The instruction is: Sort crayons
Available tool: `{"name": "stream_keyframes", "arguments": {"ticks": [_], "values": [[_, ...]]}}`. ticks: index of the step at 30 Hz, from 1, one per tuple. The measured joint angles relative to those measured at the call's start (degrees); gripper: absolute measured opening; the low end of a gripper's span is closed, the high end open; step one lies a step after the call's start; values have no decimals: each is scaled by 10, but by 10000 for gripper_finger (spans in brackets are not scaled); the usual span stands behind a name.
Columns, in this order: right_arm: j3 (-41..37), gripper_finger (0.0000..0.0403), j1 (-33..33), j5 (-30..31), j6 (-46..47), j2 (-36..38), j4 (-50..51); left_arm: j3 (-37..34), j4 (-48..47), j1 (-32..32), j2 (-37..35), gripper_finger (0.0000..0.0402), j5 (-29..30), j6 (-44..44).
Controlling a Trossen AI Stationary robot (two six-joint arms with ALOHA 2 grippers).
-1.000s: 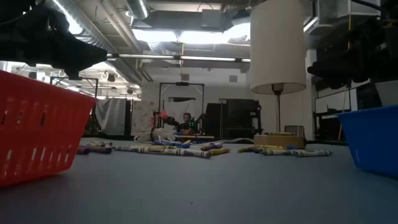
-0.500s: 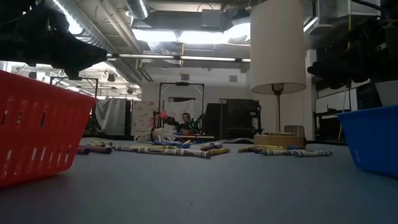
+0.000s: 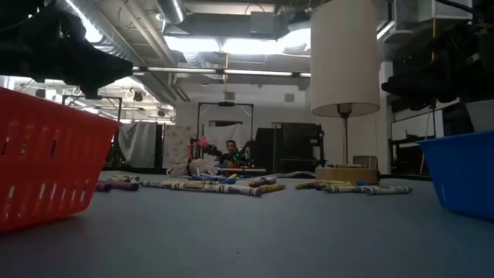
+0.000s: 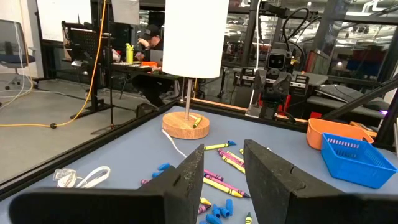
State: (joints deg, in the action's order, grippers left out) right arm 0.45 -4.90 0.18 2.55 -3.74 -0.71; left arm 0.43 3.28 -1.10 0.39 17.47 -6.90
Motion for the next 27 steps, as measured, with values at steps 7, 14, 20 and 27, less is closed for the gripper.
{"name": "stream_keyframes", "arguments": {"ticks": [7, 14, 20, 27], "values": [[0, 117, 0, 2, 0, 0, 0, 0, 0, 0, 0, 99, 0, 0], [-1, 117, 0, 5, 1, 0, -14, 0, 0, 0, 0, 99, 2, 0], [0, 117, 0, 6, 1, 0, -61, 0, 2, 0, 0, 99, 26, 0], [-1, 117, 0, 3, 15, 0, -73, 0, 2, 0, 0, 99, 26, 0]]}}
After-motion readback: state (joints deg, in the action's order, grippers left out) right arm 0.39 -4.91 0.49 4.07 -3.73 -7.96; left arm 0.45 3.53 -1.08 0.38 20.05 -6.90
